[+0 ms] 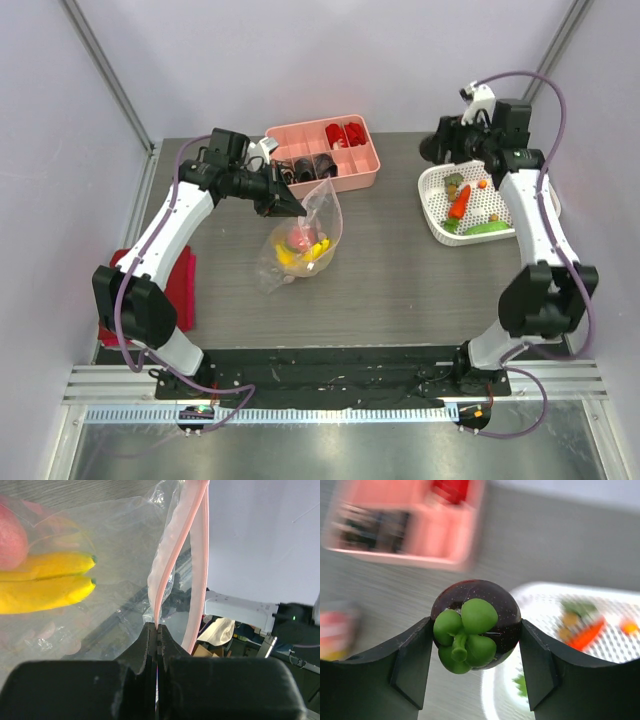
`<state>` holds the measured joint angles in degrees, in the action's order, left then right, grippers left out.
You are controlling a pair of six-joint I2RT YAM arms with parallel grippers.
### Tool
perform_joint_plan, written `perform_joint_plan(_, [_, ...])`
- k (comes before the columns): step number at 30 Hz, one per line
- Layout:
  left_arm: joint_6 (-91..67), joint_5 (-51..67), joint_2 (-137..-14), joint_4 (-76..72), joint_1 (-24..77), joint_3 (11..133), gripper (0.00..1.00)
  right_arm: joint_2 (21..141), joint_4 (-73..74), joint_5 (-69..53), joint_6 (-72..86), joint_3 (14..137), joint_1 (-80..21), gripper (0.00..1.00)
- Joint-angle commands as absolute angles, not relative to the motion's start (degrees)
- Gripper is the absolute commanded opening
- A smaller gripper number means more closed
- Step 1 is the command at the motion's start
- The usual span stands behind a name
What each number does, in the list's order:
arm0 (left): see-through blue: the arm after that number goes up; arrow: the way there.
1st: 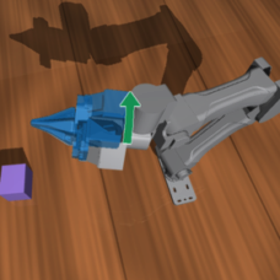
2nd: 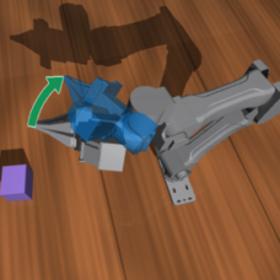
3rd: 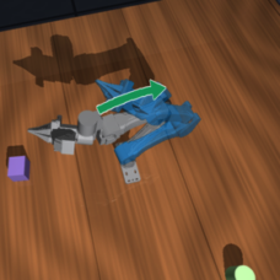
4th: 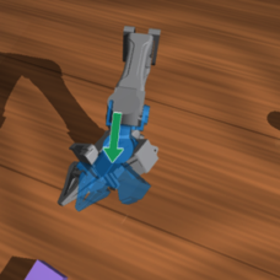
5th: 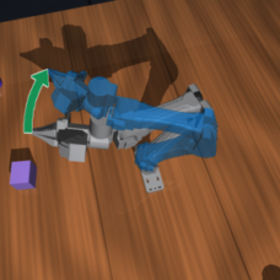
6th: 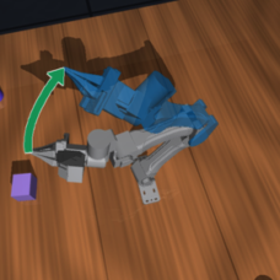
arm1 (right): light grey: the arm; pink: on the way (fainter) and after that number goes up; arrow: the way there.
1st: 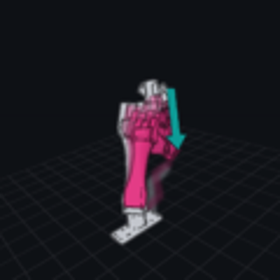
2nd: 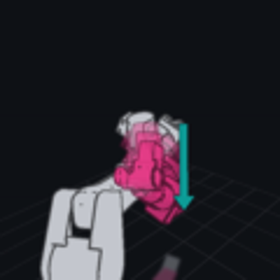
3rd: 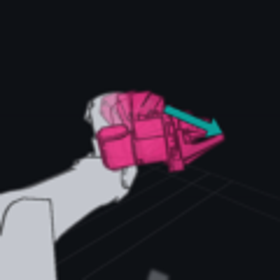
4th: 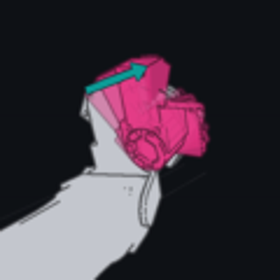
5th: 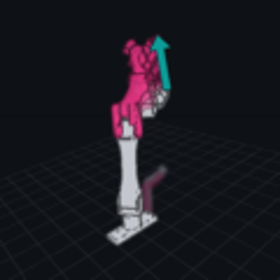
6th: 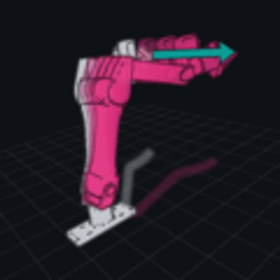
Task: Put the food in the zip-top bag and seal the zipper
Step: Pick up the fake fruit from the bin, then place the fake fruit in the zipper food storage bag.
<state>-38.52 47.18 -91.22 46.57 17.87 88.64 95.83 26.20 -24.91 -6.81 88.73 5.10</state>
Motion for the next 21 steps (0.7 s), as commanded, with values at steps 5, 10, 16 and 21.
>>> perform_joint_plan(5, [-38.4, 48.9, -89.1, 46.1, 17.5, 88.5, 0.00, 78.9, 19.5, -42.7, 1.3, 90.4, -18.3, 0.39])
perform_joint_plan(10, [-38.4, 49.0, -88.6, 46.1, 17.5, 88.3, 0.00, 80.2, 23.6, -36.6, -3.5, 90.4, -30.0, 0.40])
perform_joint_plan(16, [-38.0, 49.0, -88.2, 46.4, 17.4, 88.6, 0.00, 81.7, 27.2, -30.7, -9.7, 86.0, -36.0, 0.42])
perform_joint_plan(21, [-38.0, 49.0, -88.4, 46.4, 17.4, 88.4, 0.00, 82.6, 29.2, -28.3, -10.2, 86.5, -36.6, 0.82])
